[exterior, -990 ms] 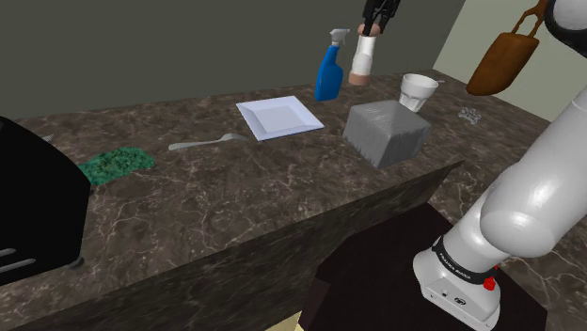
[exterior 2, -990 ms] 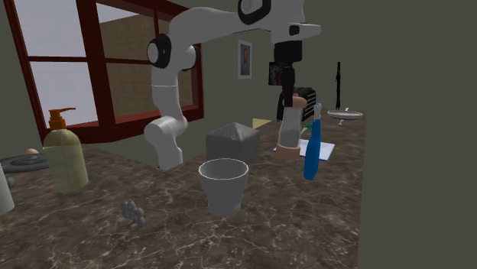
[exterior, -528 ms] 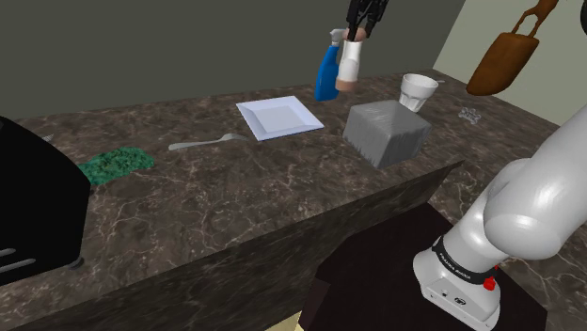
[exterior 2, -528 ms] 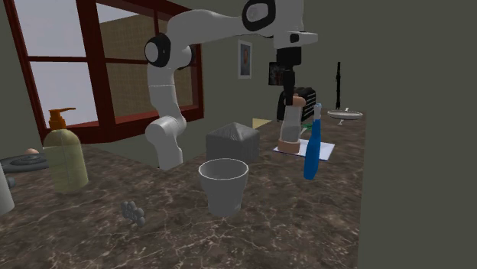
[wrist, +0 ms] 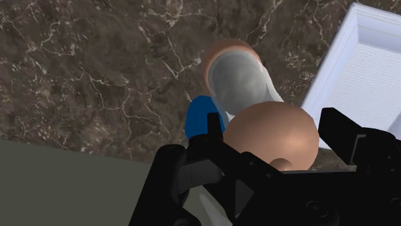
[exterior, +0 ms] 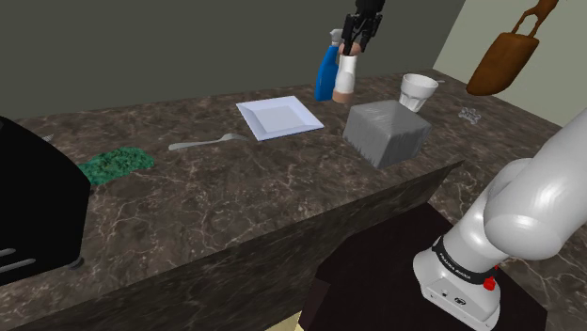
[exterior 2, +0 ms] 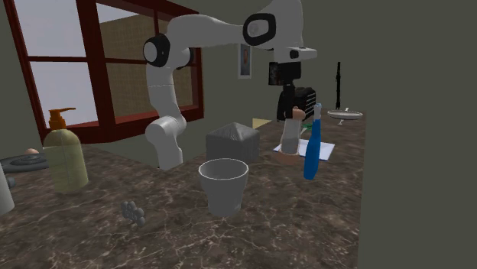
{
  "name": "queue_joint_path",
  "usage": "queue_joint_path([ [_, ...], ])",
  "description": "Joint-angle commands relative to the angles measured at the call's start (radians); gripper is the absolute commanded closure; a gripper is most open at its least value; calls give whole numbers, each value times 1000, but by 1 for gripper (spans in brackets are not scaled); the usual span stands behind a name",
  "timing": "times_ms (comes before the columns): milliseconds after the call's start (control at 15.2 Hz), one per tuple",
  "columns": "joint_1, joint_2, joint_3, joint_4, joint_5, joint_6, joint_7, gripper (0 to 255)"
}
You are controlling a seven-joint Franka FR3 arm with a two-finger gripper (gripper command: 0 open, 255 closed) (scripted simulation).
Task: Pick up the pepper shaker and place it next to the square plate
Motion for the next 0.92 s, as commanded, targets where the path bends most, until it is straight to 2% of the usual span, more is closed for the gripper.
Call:
queue_joint_path([
  [0, 0, -7, 0, -32, -2, 27, 0, 255],
  [264, -1, -12, 0, -89, -4, 78, 0, 255],
  [726, -1, -12, 0, -89, -4, 78, 0, 255],
  [792, -1, -12, 0, -89, -4, 78, 0, 0],
  [858, -1, -12, 0, -89, -4, 78, 0, 0],
])
